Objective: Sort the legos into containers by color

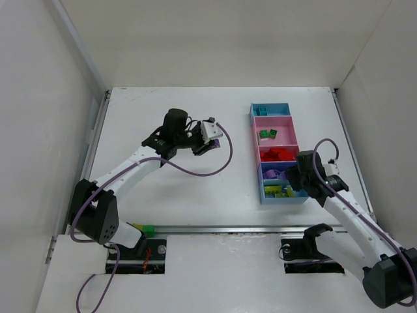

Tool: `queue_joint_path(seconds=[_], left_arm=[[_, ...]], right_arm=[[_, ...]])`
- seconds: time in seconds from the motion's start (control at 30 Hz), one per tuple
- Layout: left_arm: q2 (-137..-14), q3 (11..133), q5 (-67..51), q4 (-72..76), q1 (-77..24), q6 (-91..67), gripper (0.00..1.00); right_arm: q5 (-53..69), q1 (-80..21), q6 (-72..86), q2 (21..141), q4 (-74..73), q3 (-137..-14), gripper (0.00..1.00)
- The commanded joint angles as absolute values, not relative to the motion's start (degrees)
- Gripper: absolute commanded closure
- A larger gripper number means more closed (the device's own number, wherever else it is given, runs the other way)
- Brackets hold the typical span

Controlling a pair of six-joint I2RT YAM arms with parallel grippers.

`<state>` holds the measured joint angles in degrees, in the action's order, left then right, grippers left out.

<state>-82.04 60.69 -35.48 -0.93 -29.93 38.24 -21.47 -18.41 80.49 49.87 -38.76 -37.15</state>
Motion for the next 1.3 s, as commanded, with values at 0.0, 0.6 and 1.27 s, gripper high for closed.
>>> queue_joint_path(seconds=[0.0, 0.6, 1.27], left_arm=[[-79.55, 60.64, -35.95, 1.49, -30.50, 37.27, 1.00], [-79.54, 60.64, -37.17, 2.81, -31.03, 38.41, 1.00], [-114.16, 87.18, -44.05, 12.30, -53.34, 31.99, 1.00]], right_arm=[[-16.62, -17.93, 90.86, 50.62, -29.71, -35.24, 0.94], [-18.27, -15.29, 84.75, 47.29, -32.43, -38.84, 0.00], [-34.28, -14.77, 38.23, 39.74, -30.06, -56.51, 0.00]])
